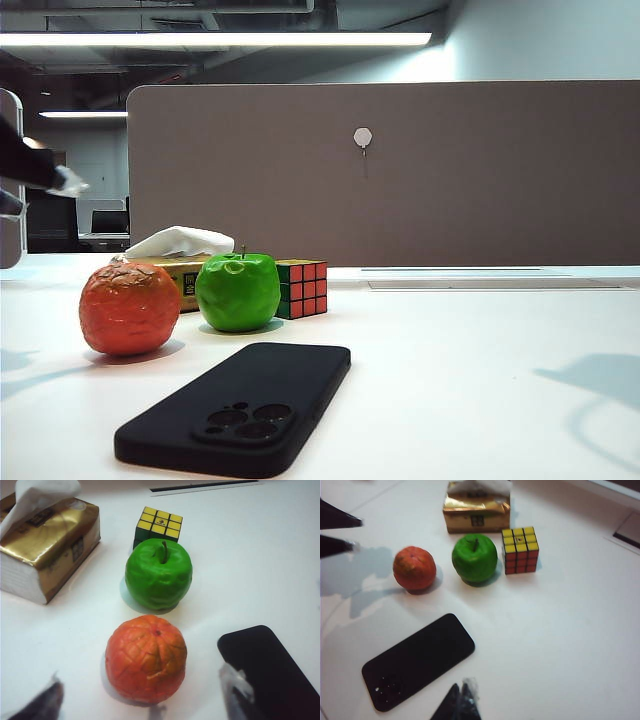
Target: Move all the fruits on the tabletop near the face of the Rubik's cube that has the color most similar to each fruit.
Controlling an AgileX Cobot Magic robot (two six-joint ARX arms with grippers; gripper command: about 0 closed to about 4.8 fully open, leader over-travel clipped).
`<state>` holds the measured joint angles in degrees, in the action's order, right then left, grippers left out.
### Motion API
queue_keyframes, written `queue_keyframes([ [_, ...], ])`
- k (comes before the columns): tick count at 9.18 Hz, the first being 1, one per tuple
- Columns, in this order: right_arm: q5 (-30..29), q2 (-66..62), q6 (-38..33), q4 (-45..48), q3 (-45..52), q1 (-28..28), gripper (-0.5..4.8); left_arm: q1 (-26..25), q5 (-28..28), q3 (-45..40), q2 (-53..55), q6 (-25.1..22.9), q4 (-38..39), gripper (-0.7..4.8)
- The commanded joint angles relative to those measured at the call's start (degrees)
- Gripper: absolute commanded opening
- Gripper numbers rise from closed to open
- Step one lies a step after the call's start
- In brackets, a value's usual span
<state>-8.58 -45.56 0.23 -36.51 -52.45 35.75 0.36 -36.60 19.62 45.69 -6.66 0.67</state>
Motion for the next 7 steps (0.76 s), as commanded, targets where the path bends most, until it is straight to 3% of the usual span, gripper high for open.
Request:
queue_keyframes([
  [1, -0.55, 0.26, -0.22, 2.14, -0.07, 0.02, -0.01, 2.8, -0.11, 0.11, 6.36, 0.07, -6.49, 4.79],
  [2, -0.57, 0.26, -0.22, 2.12, -0.07, 0.02, -0.01, 8.79, 6.88, 0.17, 12.74, 1.36, -12.57, 4.79],
  [4, -0.59, 0.28, -0.24, 2.1, -0.07, 0.02, -0.01, 10.91, 16.92, 0.17, 17.0, 0.87, -15.1, 4.79],
  [5, -0.57, 0.26, -0.22, 2.1, -0.07, 0.02, -0.01, 10.91, 17.49, 0.17, 19.8, 0.94, -20.44, 4.79],
  [7, -0.55, 0.26, -0.22, 2.1, -0.07, 0.02, -0.01, 10.91, 14.16, 0.2, 21.0, 1.09, -21.79, 4.79],
])
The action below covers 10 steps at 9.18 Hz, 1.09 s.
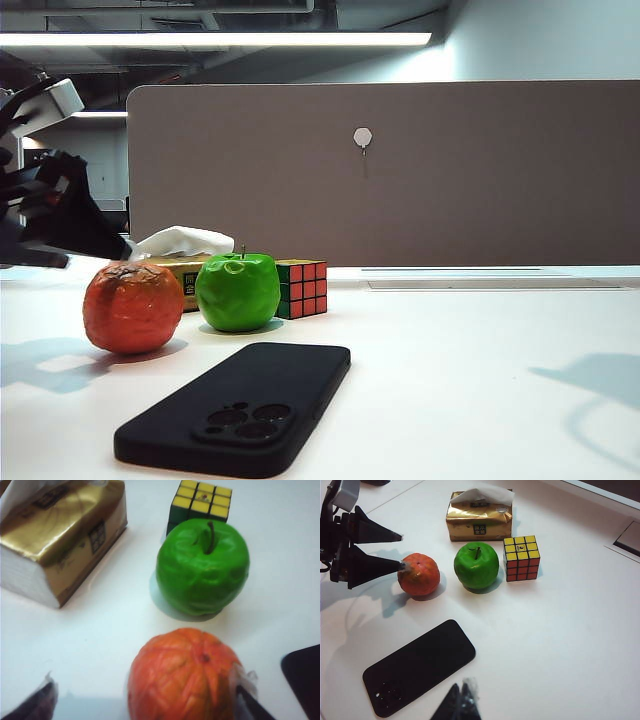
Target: Move all the fruits on the tabletop near the face of the Rubik's cube that has the color most similar to each fruit.
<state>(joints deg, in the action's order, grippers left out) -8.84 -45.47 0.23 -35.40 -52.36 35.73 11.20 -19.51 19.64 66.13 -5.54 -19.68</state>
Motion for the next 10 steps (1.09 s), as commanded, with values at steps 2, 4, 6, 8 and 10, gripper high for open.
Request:
queue_keyframes([
  [2, -0.28, 0.15, -0.22, 0.98, -0.15, 0.02, -0.01, 0.15, -4.74, 0.22, 2.38, -0.02, -2.27, 4.79],
  [4, -0.28, 0.15, -0.22, 0.98, -0.15, 0.02, -0.01, 0.59, -4.83, 0.48, 7.65, 0.09, -5.7, 4.79],
  [6, -0.28, 0.13, -0.22, 0.98, -0.15, 0.02, -0.01, 3.63, -4.94, 0.55, 13.6, 2.01, -11.43, 4.79],
  [8, -0.28, 0.13, -0.22, 0.98, -0.15, 0.02, -0.01, 4.11, -4.72, 0.55, 13.77, 2.84, -12.09, 4.79],
  [10, -0.28, 0.13, -0.22, 0.98, -0.15, 0.02, -0.01, 4.11, -4.74, 0.55, 13.77, 4.17, -12.79, 4.79],
])
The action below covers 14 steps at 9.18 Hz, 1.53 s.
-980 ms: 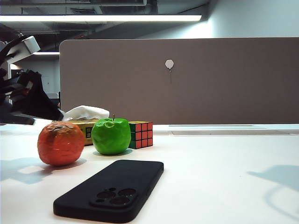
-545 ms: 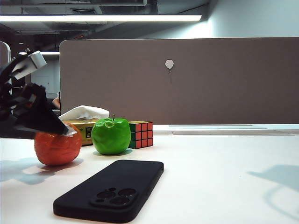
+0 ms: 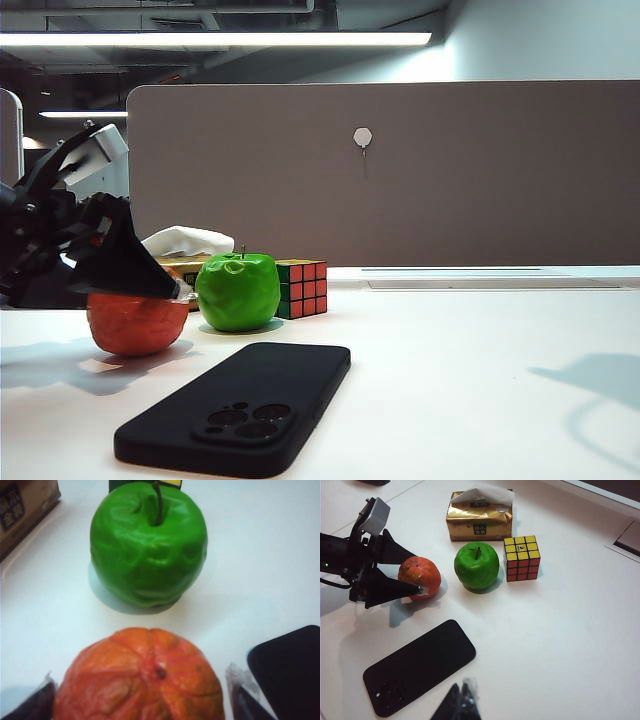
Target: Move all the fruits on the tabletop near the face of the Rubik's cube that has the color most similar to each fruit.
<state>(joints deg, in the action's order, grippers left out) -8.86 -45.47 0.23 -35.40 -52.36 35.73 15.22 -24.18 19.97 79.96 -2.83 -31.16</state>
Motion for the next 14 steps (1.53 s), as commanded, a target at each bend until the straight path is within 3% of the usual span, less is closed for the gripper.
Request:
queue_keyframes([
  [1, -0.26, 0.13, -0.22, 0.98, -0.15, 0.02, -0.01, 0.09, -0.17, 0.22, -0.07, 2.84, -1.25, 4.79],
  [6, -0.26, 0.09, -0.22, 0.98, -0.15, 0.0, -0.01, 1.64, -1.79, 0.22, -0.07, 5.05, -1.36, 4.51],
  [7, -0.24, 0.09, -0.22, 0.98, -0.15, 0.0, -0.01, 4.15, -2.23, 0.22, -0.07, 5.33, -3.41, 4.51],
  [9, -0.22, 0.09, -0.22, 0.98, -0.15, 0.0, -0.01, 11.67, 3.1, 3.15, -0.07, 5.38, -6.29, 4.32],
  [14, -0.24, 0.09, -0.22, 0.96, -0.15, -0.02, -0.01, 11.67, 4.46, 5.27, 0.02, 3.5, -2.29, 4.71],
])
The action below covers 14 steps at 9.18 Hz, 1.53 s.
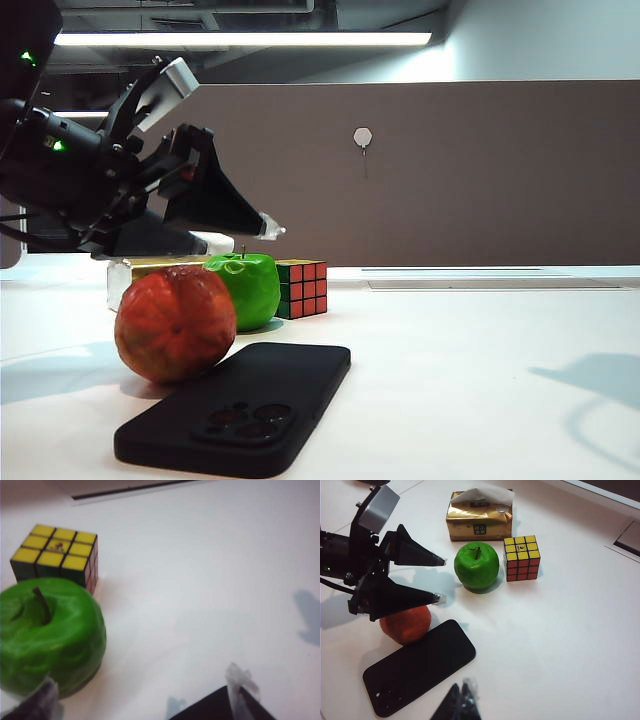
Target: Move all the fruits on the tabletop near the face of the Rubik's cube that has the color most similar to each fruit.
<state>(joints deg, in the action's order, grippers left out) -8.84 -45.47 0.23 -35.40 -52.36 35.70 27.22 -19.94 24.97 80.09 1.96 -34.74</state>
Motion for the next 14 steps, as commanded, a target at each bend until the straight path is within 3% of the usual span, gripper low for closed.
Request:
queue_keyframes([
  [1, -0.24, 0.09, -0.2, 0.96, -0.15, 0.0, -0.01, -0.35, 0.22, 0.26, -0.61, -1.2, 1.79, 4.79],
  [3, -0.24, 0.09, -0.2, 0.96, -0.15, -0.02, -0.01, -0.35, 0.48, 0.26, -2.89, -1.11, 6.49, 4.79],
  [4, -0.24, 0.09, -0.2, 0.96, -0.15, -0.02, -0.01, -0.33, 0.39, 0.26, -6.05, -1.44, 14.47, 4.79],
  [11, -0.26, 0.09, -0.17, 0.96, -0.15, -0.04, -0.01, -0.33, 0.87, 0.26, -6.14, -1.33, 26.64, 4.79],
  [12, -0.26, 0.09, -0.2, 0.94, -0.15, -0.04, -0.01, -0.33, 2.91, 0.26, -6.16, -1.55, 29.64, 4.79],
  [14, -0.26, 0.09, -0.2, 0.94, -0.15, -0.04, -0.01, -0.33, 3.58, 0.26, -6.16, -1.53, 30.1, 4.79],
])
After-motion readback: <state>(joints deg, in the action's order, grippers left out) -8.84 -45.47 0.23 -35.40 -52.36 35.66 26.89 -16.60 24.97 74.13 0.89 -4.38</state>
